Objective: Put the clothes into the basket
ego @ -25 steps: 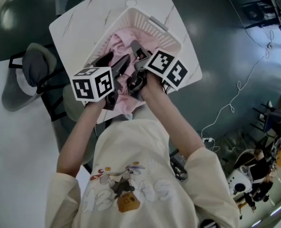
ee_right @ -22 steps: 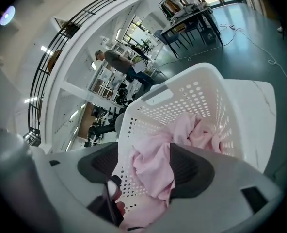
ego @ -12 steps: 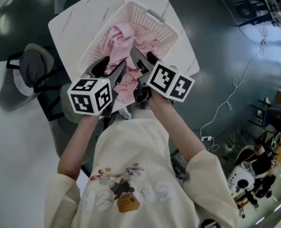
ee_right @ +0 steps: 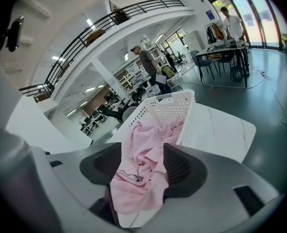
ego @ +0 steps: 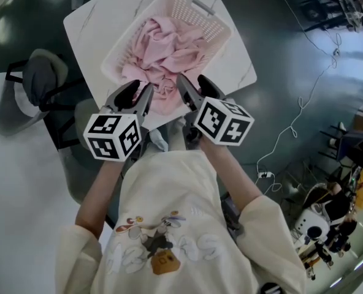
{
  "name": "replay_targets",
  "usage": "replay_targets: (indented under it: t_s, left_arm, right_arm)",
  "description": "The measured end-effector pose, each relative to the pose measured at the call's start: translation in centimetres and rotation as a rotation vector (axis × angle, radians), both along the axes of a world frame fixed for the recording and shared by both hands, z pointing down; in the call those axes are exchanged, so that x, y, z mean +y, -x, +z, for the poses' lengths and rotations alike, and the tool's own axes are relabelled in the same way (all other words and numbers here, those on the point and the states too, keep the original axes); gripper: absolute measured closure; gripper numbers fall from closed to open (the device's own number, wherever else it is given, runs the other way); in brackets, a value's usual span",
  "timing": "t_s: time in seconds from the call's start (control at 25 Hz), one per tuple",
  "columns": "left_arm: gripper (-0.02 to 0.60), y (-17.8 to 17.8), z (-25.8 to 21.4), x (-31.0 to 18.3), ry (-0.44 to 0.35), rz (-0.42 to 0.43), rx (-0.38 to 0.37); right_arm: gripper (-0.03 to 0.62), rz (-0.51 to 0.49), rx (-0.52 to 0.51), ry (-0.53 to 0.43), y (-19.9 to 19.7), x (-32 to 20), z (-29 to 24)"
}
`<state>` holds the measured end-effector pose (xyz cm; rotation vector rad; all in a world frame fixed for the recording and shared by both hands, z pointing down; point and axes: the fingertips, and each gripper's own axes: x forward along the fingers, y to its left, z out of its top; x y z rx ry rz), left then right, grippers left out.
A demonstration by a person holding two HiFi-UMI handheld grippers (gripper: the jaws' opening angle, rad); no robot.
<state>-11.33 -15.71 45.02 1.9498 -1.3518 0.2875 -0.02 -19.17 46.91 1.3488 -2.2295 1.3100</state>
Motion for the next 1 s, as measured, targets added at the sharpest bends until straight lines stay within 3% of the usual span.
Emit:
replay_targets:
  t_s: [0.28,0.52,0.72,1.0]
  left_arm:
    - [0.471,-0.9,0.3,3.7,-0.005,0.010,-0.008]
    - [0.472,-2.1,1.4,6.8,0.025,0.040,0.001]
    - [0.471,-2.7,1.8,8.3,0.036,0.049,0.011]
    - [0.472,-2.9,2.2,9.1,0.048,0.056,0.000]
  right_arm:
    - [0.387,0.005,0.065,0.027,-1.8,3.8,2.0]
    - [0.390,-0.046,0.118,0.063,-2.4,7.0,4.1]
    - [0.413,-0.182,0.234,0.054,-2.4,8.7,6.1]
    - [0.418,-0.284,0.256,0.042,-0.6,8.6,7.9]
